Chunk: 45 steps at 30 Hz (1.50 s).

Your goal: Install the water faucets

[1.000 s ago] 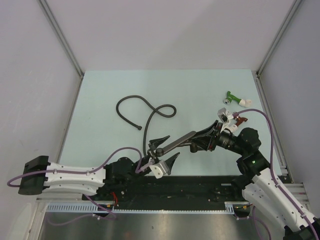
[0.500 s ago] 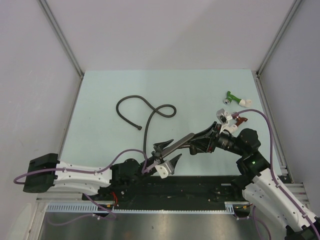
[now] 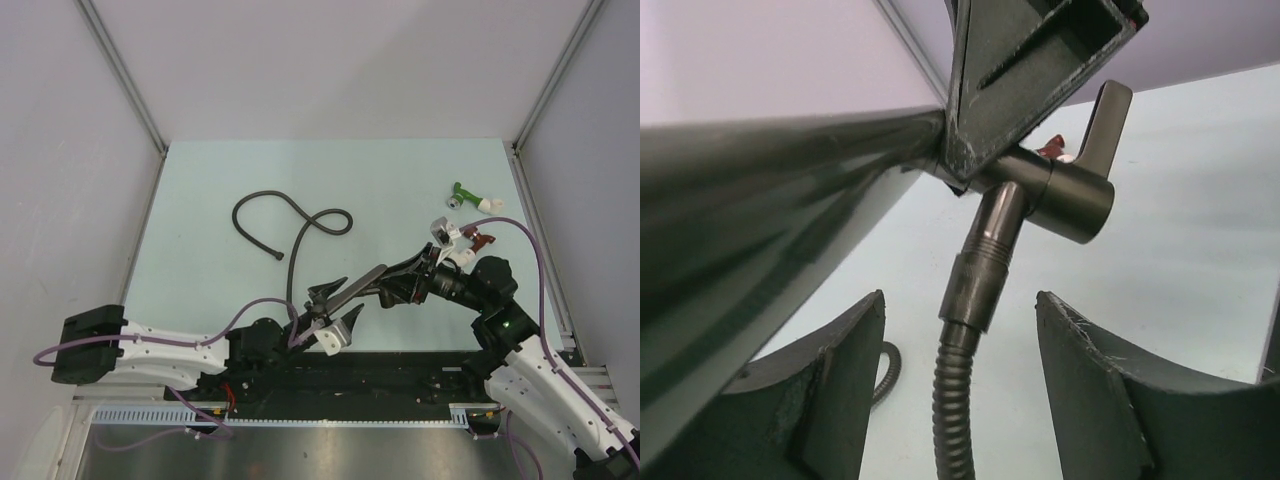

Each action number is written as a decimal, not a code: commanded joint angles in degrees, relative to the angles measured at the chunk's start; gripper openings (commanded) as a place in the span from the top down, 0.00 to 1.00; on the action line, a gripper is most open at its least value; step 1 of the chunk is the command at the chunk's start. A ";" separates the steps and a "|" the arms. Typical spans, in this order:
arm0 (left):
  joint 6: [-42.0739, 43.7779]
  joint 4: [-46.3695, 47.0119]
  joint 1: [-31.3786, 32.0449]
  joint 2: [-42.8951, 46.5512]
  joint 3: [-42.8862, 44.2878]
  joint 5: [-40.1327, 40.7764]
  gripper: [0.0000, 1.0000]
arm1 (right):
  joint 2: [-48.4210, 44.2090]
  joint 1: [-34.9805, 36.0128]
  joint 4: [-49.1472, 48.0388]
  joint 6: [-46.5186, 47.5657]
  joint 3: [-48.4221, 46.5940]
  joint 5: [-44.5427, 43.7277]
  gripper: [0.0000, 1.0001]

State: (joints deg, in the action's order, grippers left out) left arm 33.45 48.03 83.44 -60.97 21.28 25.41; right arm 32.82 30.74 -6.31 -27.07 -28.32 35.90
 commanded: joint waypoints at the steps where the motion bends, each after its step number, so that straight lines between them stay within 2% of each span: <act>1: 4.42 3.81 1.29 -4.77 2.28 3.59 0.35 | 0.05 2.92 -4.95 -1.58 -4.56 -1.00 1.00; 6: 7.15 9.27 2.08 -8.98 2.89 6.67 0.50 | 0.67 6.08 -4.42 -1.23 -4.73 -3.11 1.00; 10: 6.98 7.44 2.17 -10.40 4.03 7.29 0.58 | 0.67 7.57 -2.66 -0.09 -5.96 -4.26 1.00; 14: 3.73 1.73 2.08 -10.14 4.91 5.62 0.58 | 0.14 7.67 -0.99 0.88 -6.93 -5.48 1.00; 16: 1.63 -0.38 2.08 -9.87 5.00 5.09 0.54 | 0.14 7.58 -0.29 1.49 -7.28 -5.93 1.00; 25: 1.18 -2.15 2.17 -9.17 4.56 9.22 0.55 | 0.14 7.93 0.24 1.32 -7.63 -6.46 1.00; 36: 1.44 2.06 2.08 -9.70 4.30 9.84 0.97 | 0.67 9.33 1.38 -0.53 -7.54 -9.18 1.00; 40: -0.22 5.13 2.08 -7.59 2.81 8.70 1.00 | 1.02 9.69 2.78 -1.58 -7.72 -11.98 1.00; 45: -2.86 4.71 1.64 -3.81 0.61 6.58 1.00 | 1.46 9.60 13.67 -2.02 -11.31 -20.15 1.00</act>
State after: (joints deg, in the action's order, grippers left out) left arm 34.72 48.29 85.47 -69.19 23.16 32.71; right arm 34.57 40.62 3.66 -27.46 -33.15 25.39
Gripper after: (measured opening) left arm 0.294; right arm 0.331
